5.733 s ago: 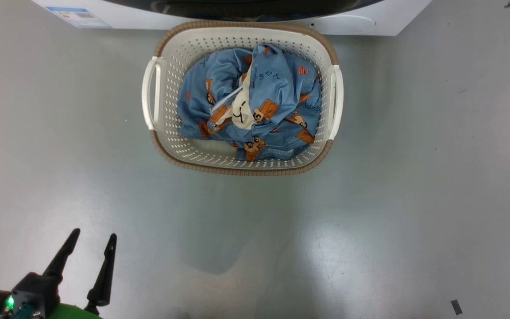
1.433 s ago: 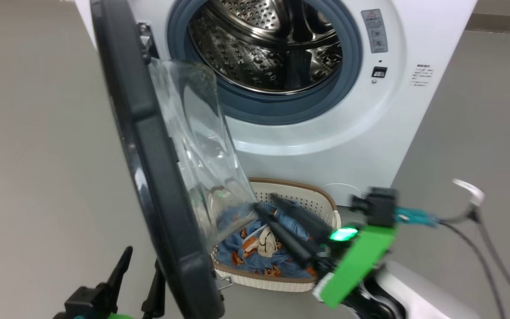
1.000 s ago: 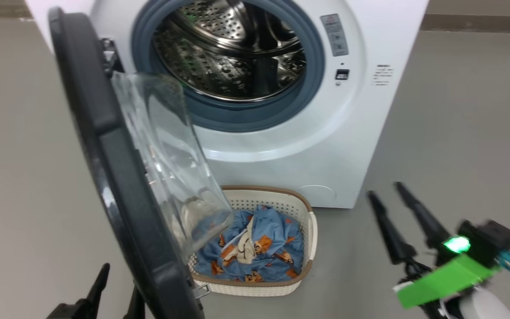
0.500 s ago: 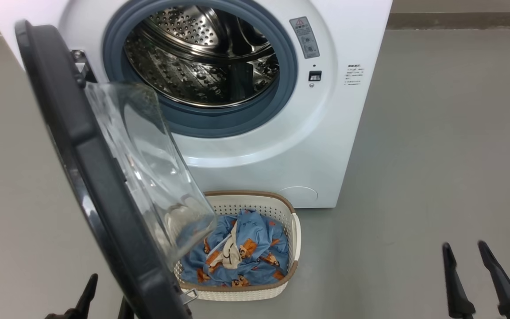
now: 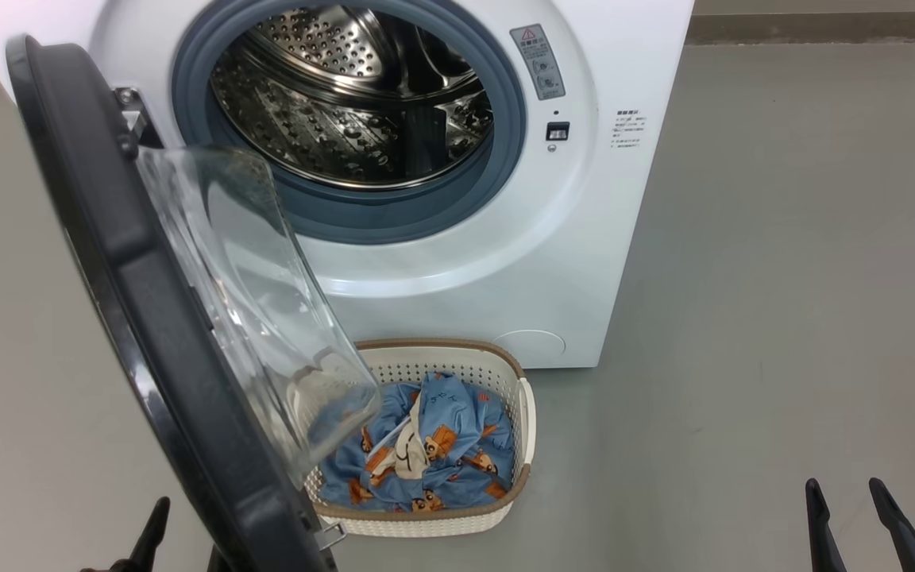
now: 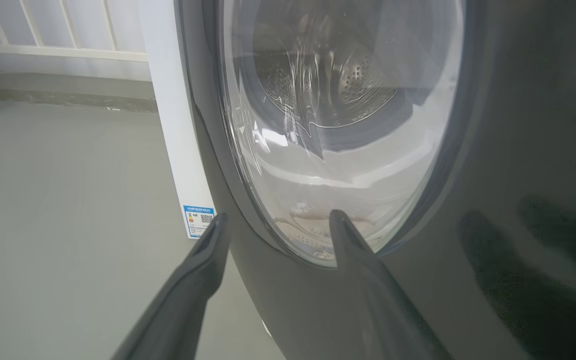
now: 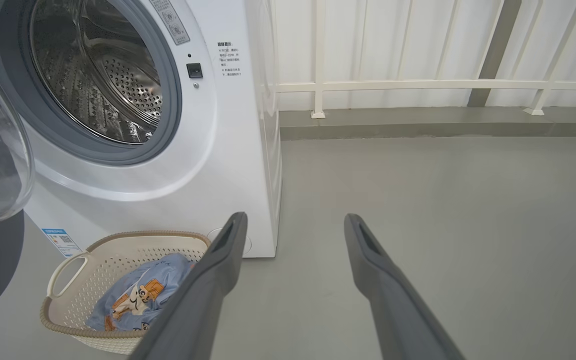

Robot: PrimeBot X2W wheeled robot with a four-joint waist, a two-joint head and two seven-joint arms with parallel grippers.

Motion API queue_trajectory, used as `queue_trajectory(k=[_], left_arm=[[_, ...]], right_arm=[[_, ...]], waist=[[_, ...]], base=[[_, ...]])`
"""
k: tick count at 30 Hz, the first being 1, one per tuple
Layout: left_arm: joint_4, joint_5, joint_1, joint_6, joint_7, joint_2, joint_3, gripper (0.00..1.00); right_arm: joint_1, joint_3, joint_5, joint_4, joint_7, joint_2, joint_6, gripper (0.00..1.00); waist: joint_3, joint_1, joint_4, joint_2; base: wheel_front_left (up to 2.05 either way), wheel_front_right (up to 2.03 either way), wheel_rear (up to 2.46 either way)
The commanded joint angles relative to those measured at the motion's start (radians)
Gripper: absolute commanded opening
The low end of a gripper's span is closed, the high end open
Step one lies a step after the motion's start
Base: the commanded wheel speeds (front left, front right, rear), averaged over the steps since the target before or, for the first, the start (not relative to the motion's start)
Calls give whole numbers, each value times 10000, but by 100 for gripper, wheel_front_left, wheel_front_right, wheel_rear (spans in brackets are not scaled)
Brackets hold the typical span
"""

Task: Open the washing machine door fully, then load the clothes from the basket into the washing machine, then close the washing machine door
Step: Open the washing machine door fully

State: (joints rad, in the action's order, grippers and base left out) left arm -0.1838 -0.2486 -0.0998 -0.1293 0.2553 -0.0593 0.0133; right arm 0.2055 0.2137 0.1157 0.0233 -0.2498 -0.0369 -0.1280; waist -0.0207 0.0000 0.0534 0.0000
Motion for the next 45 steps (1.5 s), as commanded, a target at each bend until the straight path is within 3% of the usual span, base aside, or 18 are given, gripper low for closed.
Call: queue_trajectory(k=[1, 8, 9, 11, 18, 22, 27, 33, 38, 45], left_arm=[[235, 121, 225, -14, 65, -125, -375, 100], [194, 123, 205, -14, 65, -76, -411, 100], [187, 124, 205, -14, 65, -69, -412, 85], [146, 111, 206, -14, 65, -56, -430, 0], [77, 93, 246, -14, 65, -47, -455, 0], [250, 108, 323, -13, 65, -7, -1076, 0], [1284, -80, 503, 107, 65, 78, -2388, 0], [3167, -397, 785, 296, 65, 88, -2800, 0], [5649, -425, 1141, 324, 65, 89, -2081, 0], [7861, -257, 974, 185, -273, 90, 367, 0]], right_arm=[[-170, -192, 12, -175, -120, -137, -27, 100], [-174, -216, 51, -112, -120, -135, -27, 100], [-173, -225, 51, -91, -120, -135, -27, 100], [-181, -232, 58, -56, -120, -135, -27, 100], [-194, -263, 92, -19, -120, -134, -27, 100], [-183, -235, 107, -2, -120, -134, -27, 100], [-138, -201, 144, 57, -120, -134, -27, 100], [-133, -162, 148, 121, -120, -134, -27, 100], [-92, -183, 132, 195, -120, -134, -27, 100], [78, -513, 225, 560, -120, -133, -27, 100]], waist=[[1, 0, 27, 0], [-4, 0, 84, 0], [-11, 0, 93, 0], [-22, 0, 109, 0], [-58, 0, 173, 0], [-99, 0, 255, 0], [-120, 0, 453, 0], [-174, 0, 818, 0], [-114, 0, 1168, 0], [207, 0, 1466, 0]], base=[[0, 0, 0], [0, 0, 0], [0, 0, 0], [0, 0, 0], [0, 0, 0], [0, 0, 0], [0, 0, 0], [0, 0, 0], [0, 0, 0], [0, 0, 0]])
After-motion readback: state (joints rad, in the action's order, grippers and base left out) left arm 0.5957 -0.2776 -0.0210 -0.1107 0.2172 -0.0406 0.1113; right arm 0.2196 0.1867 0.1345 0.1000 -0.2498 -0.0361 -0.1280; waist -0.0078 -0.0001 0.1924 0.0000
